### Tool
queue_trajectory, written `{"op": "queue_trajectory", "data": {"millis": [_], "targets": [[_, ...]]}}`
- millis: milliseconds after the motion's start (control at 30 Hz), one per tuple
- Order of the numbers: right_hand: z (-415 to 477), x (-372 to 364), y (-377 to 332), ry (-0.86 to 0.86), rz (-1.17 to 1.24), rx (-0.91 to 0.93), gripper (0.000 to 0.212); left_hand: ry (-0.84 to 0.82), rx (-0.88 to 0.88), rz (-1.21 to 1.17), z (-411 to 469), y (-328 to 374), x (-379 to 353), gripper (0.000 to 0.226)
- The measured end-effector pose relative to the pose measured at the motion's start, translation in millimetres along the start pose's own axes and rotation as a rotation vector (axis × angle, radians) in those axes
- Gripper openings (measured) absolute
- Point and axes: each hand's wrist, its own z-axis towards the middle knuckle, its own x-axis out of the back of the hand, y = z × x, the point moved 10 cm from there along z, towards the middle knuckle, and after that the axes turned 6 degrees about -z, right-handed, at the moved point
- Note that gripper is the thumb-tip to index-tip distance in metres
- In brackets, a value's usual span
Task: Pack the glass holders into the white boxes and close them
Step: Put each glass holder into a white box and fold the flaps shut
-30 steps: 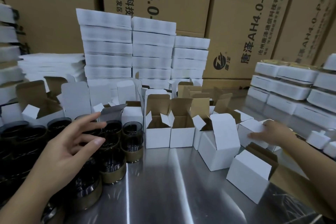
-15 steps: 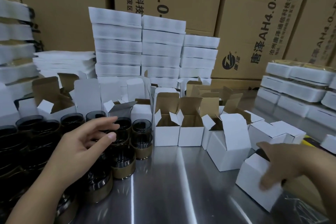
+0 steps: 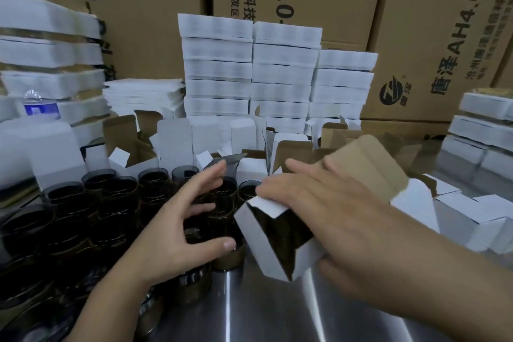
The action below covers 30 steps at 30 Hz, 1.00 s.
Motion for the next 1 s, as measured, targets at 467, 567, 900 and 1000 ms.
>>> {"op": "queue_trajectory", "data": {"millis": [467,567,900,1000], "targets": [[44.3,-11.1,1.8,0.592,-0.115,0.024,0.078,0.064,0.076,0.075,5.2,-12.7,4.2,0.113],[46.3,-11.2,22.0,0.701,0.053,-0.048,0.086,0.088,0.025,0.035,9.9,-9.8,5.3,0.100],[63.8,-95.9,71.6,0.478,0.227,-0.338,0.029,0.435,0.302,0.092,-4.0,-48.3,43.8,0.092],[65.3,-119.0,77.4,0.357,0.159,-0.384,0.038,0.432,0.300,0.182,-0.2,-48.1,48.5,0.087]]}}
